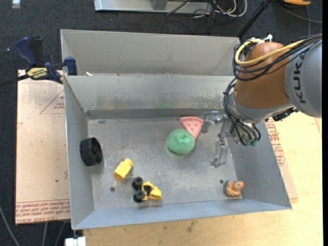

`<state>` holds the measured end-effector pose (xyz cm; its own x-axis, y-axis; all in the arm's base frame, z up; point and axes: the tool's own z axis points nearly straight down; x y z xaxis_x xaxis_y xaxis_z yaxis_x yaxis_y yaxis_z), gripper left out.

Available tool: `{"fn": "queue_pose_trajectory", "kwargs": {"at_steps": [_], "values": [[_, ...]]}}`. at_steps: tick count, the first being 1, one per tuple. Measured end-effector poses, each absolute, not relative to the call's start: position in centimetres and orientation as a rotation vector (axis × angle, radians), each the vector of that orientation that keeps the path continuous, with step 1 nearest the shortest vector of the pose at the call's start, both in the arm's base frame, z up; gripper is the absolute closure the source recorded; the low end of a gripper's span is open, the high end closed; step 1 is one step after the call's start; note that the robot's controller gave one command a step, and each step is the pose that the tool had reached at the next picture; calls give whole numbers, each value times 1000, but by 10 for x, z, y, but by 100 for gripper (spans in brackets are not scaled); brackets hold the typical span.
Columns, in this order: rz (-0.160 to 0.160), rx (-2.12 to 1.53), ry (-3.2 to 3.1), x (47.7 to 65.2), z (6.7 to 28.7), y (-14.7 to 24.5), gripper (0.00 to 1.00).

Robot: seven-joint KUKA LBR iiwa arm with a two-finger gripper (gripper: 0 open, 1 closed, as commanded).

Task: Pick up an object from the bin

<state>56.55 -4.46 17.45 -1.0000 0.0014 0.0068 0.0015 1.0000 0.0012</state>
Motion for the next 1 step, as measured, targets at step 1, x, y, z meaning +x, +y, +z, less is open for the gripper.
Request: {"fn": "queue_pose_trajectory", "kwargs": {"at_steps": [1], "values": [[-1, 0, -3143, 567, 179, -44, 0]]}}
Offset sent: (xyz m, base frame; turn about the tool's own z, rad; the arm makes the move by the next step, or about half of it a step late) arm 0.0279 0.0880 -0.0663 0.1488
